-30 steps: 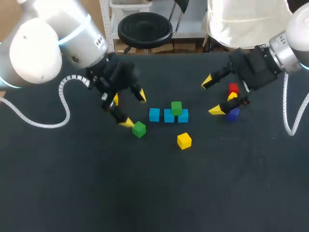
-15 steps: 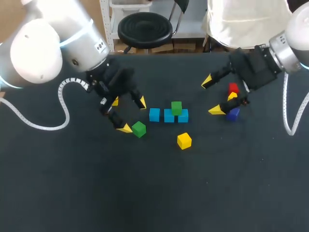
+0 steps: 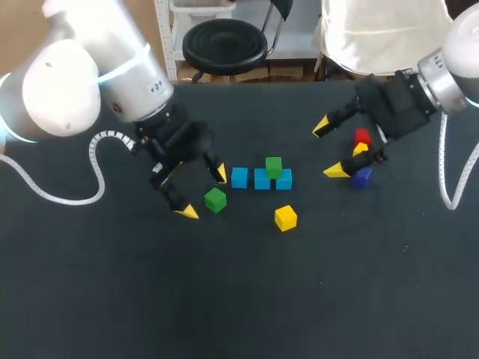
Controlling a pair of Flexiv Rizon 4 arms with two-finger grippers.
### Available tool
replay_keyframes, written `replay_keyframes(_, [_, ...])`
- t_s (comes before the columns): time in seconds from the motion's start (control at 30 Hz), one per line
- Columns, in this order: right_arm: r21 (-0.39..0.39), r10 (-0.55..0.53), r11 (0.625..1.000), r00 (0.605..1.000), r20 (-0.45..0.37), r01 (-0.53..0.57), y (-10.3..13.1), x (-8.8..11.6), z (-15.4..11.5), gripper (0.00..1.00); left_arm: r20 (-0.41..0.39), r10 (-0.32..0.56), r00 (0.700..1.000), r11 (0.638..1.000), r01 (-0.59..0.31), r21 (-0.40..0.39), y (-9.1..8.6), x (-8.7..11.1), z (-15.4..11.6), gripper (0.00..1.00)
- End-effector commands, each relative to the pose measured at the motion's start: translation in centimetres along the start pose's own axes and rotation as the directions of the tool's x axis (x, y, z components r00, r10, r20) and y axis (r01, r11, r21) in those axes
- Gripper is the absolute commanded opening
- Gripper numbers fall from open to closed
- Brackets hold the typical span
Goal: Place the blue cubes, place green cubes on the blue cubes, place the yellow cubes on the green cubes, then place the red cubes on the yellow cubes, and place purple cube on the red cubes.
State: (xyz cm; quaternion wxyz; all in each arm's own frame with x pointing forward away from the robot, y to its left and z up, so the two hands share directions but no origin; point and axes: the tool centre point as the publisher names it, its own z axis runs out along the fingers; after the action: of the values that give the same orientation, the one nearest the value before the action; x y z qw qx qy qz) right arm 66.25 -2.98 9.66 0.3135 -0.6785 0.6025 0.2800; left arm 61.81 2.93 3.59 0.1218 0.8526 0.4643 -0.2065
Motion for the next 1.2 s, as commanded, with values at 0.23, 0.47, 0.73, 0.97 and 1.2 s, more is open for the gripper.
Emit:
replay_keyframes(0.23, [0.001, -0.001, 1.000, 1.000, 0.002, 0.001, 0.0, 0.0, 0.0, 1.00, -0.011, 0.019, 1.000, 0.999, -0.019, 0.040, 1.1, 0.6, 0.6, 1.00])
replay_keyframes(0.47, [0.001, -0.001, 1.000, 1.000, 0.002, 0.001, 0.0, 0.0, 0.0, 1.00, -0.022, 0.022, 1.000, 0.998, -0.020, 0.066, 1.1, 1.0, 1.6, 1.00])
replay_keyframes(0.73, [0.001, -0.001, 1.000, 1.000, 0.002, 0.001, 0.0, 0.0, 0.0, 1.00, -0.040, 0.006, 0.999, 0.998, -0.003, 0.064, 1.1, 1.4, 1.8, 1.00])
replay_keyframes(0.97, [0.001, -0.001, 1.000, 1.000, 0.002, 0.001, 0.0, 0.0, 0.0, 1.00, -0.061, -0.028, 0.998, 0.999, 0.031, 0.044, 1.1, 1.9, 1.8, 1.00])
replay_keyframes(1.2, [0.001, -0.001, 1.000, 1.000, 0.002, 0.001, 0.0, 0.0, 0.0, 1.00, -0.079, -0.100, 0.992, 0.995, 0.102, 0.021, 1.3, 2.8, 1.9, 1.00])
